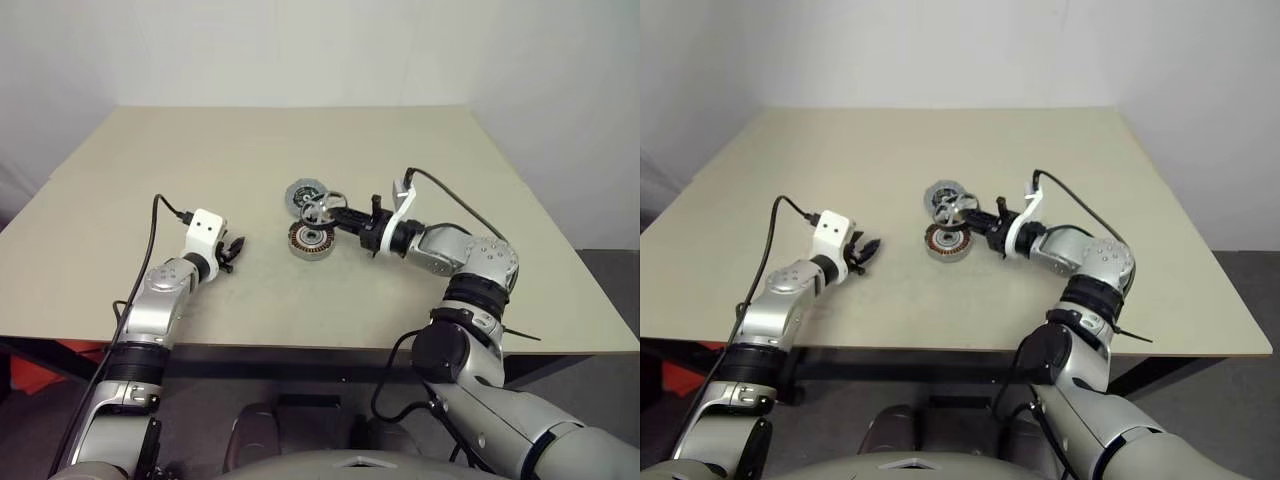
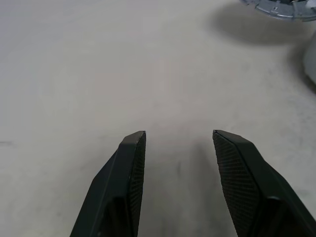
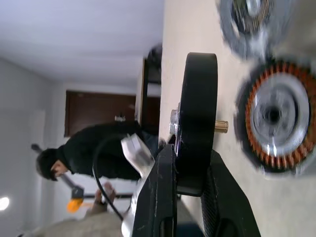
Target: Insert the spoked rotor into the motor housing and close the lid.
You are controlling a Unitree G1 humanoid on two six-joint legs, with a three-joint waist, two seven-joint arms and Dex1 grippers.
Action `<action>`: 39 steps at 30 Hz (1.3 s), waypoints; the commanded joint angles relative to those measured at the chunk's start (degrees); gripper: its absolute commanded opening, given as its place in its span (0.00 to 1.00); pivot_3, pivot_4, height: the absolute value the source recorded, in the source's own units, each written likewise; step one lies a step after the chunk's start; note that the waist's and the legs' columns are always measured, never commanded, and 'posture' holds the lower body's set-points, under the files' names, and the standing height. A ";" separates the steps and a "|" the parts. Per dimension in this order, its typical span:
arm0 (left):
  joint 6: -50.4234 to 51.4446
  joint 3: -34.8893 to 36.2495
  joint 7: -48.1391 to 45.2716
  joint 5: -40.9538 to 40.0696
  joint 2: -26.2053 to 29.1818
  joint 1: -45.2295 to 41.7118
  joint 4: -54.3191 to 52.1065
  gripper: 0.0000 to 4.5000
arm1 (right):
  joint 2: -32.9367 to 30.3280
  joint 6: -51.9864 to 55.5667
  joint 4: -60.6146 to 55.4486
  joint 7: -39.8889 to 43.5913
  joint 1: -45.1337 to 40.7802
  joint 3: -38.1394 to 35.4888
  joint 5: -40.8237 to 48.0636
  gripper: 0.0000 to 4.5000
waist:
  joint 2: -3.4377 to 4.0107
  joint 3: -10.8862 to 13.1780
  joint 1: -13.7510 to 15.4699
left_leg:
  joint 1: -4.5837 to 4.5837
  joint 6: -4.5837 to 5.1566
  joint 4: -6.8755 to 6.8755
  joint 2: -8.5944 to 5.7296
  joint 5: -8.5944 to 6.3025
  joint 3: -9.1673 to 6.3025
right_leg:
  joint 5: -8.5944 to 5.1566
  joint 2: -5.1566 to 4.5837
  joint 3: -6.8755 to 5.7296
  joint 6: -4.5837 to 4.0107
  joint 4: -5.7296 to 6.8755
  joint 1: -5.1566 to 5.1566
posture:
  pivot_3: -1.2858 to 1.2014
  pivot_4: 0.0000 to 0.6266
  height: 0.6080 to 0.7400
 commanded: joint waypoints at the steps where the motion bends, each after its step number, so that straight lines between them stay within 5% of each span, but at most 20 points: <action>1: -0.04 0.16 -0.46 0.24 0.94 -0.06 -2.82 0.51 | 0.92 0.77 -0.74 -0.49 -1.28 -0.78 1.54 0.08 | 0.00 0.00 -0.04 | 0.00 -0.01 0.00 0.00 0.01 0.00 | -0.08 0.00 0.00 0.13 0.00 -0.01 | 0.52 0.00 1.00; 27: 3.04 0.64 -0.44 0.54 1.86 1.98 -7.44 0.51 | -0.12 -20.32 14.36 5.07 0.12 13.58 -1.00 0.08 | 0.00 0.00 -0.13 | -0.02 -0.14 -0.13 0.01 0.08 0.00 | 0.03 0.01 0.00 -0.07 0.02 -0.09 | 0.52 0.00 1.00; 39: 2.71 0.06 -0.42 0.62 1.21 1.25 -6.44 0.51 | -2.97 -20.58 13.74 6.30 0.22 15.66 0.86 0.08 | -0.01 -0.01 0.06 | -0.04 -0.13 -0.11 0.00 0.08 0.00 | 0.04 0.00 -0.01 -0.09 0.03 -0.05 | 0.52 0.00 1.00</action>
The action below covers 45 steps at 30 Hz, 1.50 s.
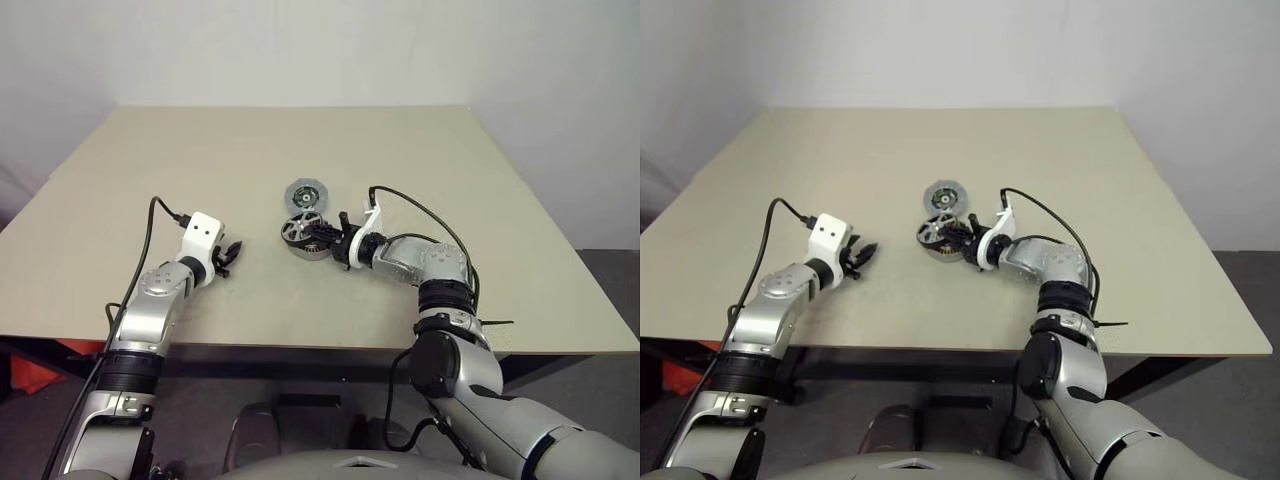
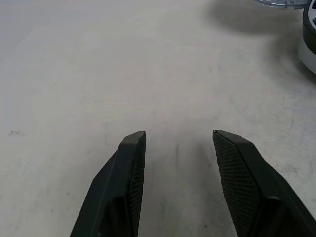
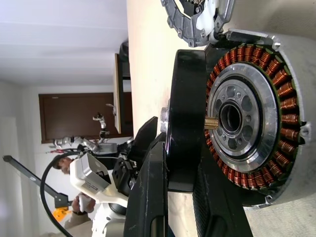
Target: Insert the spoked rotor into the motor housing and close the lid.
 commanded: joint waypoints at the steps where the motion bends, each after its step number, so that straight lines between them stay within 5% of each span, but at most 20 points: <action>1: -0.47 0.00 0.31 0.38 0.21 -1.26 -1.37 0.51 | -0.99 0.31 -2.60 0.01 -0.30 -0.08 1.74 0.08 | 0.00 0.00 0.01 | -0.01 0.00 0.00 0.00 0.00 0.00 | 0.00 0.00 0.00 0.00 0.00 0.00 | 0.52 0.00 1.00; 33: -1.27 0.17 0.66 0.57 0.31 -1.58 -0.44 0.51 | -0.55 -2.65 -2.66 -0.29 1.33 2.98 1.79 0.08 | -0.01 0.00 -0.21 | 0.07 -0.02 0.00 0.01 0.01 0.00 | 0.00 0.01 0.00 0.00 0.02 0.03 | 0.52 0.00 1.00; 45: -1.50 0.02 0.72 0.63 0.19 -1.90 -0.05 0.51 | -0.11 -3.40 -9.94 4.34 2.56 6.14 3.40 0.98 | -0.01 0.00 -0.20 | 0.03 -0.02 0.00 0.01 0.01 0.00 | 0.00 0.01 0.00 0.00 0.01 0.01 | 0.52 0.00 1.00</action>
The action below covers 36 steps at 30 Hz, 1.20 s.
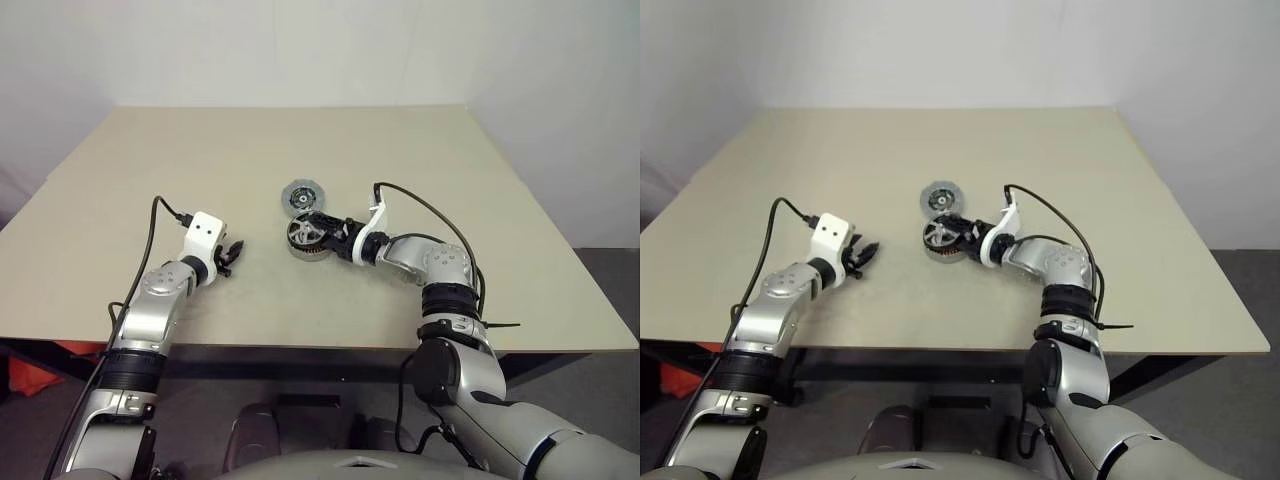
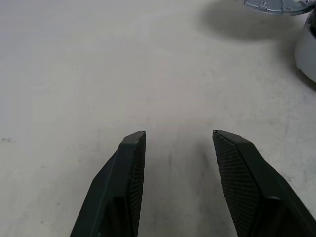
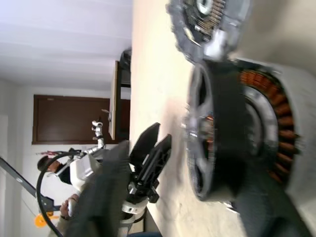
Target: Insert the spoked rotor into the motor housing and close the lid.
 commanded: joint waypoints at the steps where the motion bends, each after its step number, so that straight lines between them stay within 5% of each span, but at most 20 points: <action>1: -1.07 0.38 0.29 0.47 0.51 -1.44 -0.58 0.51 | 0.35 -0.90 -4.61 2.83 0.32 1.40 1.93 0.99 | 0.00 0.00 0.00 | 0.00 0.00 0.00 0.00 0.00 0.00 | 0.00 0.00 0.00 0.00 0.00 0.00 | 0.52 0.00 1.00; 11: -1.17 0.18 0.23 0.53 0.40 -1.53 -0.38 0.51 | 1.18 -5.32 -12.42 8.73 1.82 3.94 3.72 0.99 | 0.00 0.00 0.02 | -0.03 0.00 0.00 0.00 0.00 0.00 | 0.00 0.00 0.00 0.00 -0.01 -0.02 | 0.52 0.00 1.00; 36: -1.61 0.12 0.33 0.86 0.78 -1.66 -0.02 0.51 | -0.90 -11.33 -7.73 5.60 2.10 7.14 -0.62 0.99 | 0.00 0.00 -0.02 | -0.03 0.00 0.00 0.00 0.00 0.00 | 0.00 0.00 0.00 -0.01 0.00 -0.03 | 0.52 0.00 1.00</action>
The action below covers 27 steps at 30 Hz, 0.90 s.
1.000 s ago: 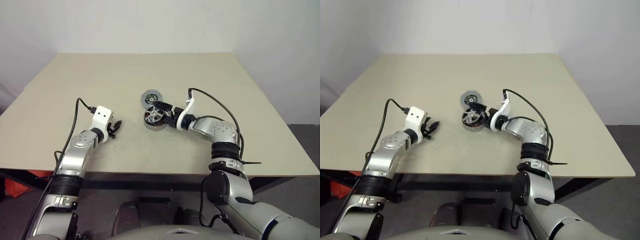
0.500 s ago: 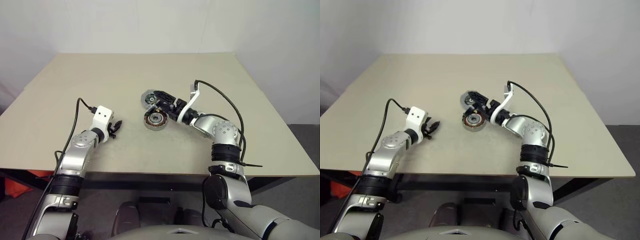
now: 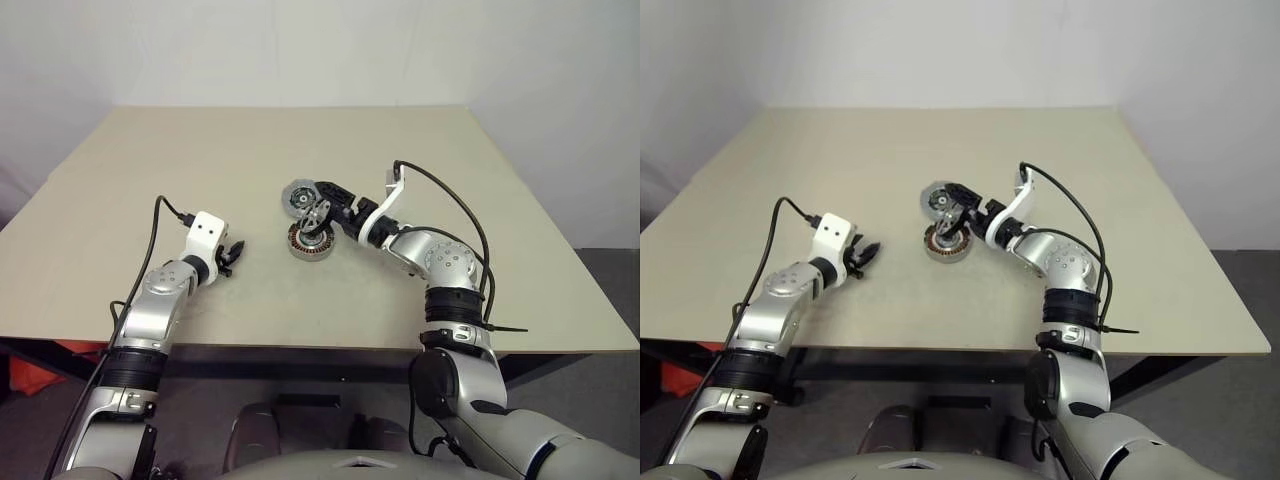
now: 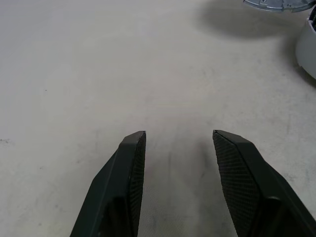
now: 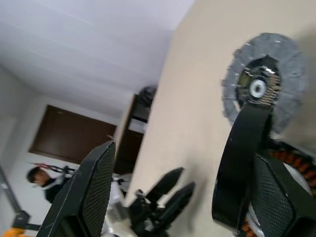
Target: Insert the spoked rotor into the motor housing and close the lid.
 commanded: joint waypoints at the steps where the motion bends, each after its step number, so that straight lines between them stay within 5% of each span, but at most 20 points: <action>1: -1.24 0.70 0.36 0.46 0.73 -1.21 -0.92 0.51 | -0.54 -0.35 0.36 -0.24 -0.71 1.49 -0.98 0.99 | 0.00 0.00 0.00 | 0.00 0.00 0.00 0.00 0.00 0.00 | 0.00 0.00 0.00 0.00 0.00 0.00 | 0.52 0.00 1.00; 13: -1.27 0.83 0.34 0.78 0.67 -1.33 -0.85 0.51 | -1.12 -0.76 1.35 -0.38 -0.97 2.73 -3.05 0.99 | 0.00 0.00 -0.01 | 0.00 0.00 0.00 0.00 0.00 0.00 | 0.00 0.00 0.00 0.00 0.00 0.00 | 0.52 0.00 1.00; 16: -1.41 0.81 0.35 0.86 0.62 -1.57 -0.50 0.51 | -1.24 -0.94 1.63 -0.37 -1.18 2.61 -3.34 0.86 | 0.00 0.00 0.00 | 0.00 0.00 0.00 0.00 0.00 0.00 | 0.00 0.00 0.00 -0.01 0.00 0.00 | 0.52 0.00 1.00; 21: -1.60 0.80 0.23 0.90 0.63 -1.81 -0.10 0.51 | -1.46 -1.74 1.39 -0.08 -1.31 3.35 -4.13 0.47 | 0.00 0.00 0.00 | 0.00 0.00 0.00 0.00 0.00 0.00 | 0.00 0.00 0.00 -0.01 0.00 0.00 | 0.52 0.00 1.00; 27: -1.91 0.81 0.17 0.92 0.67 -1.91 0.17 0.51 | -1.46 -2.63 1.86 -0.15 -1.43 3.07 -4.51 0.43 | 0.00 0.00 0.00 | 0.00 0.00 0.00 0.00 0.00 0.00 | 0.01 0.00 0.00 -0.01 0.00 0.00 | 0.52 0.00 1.00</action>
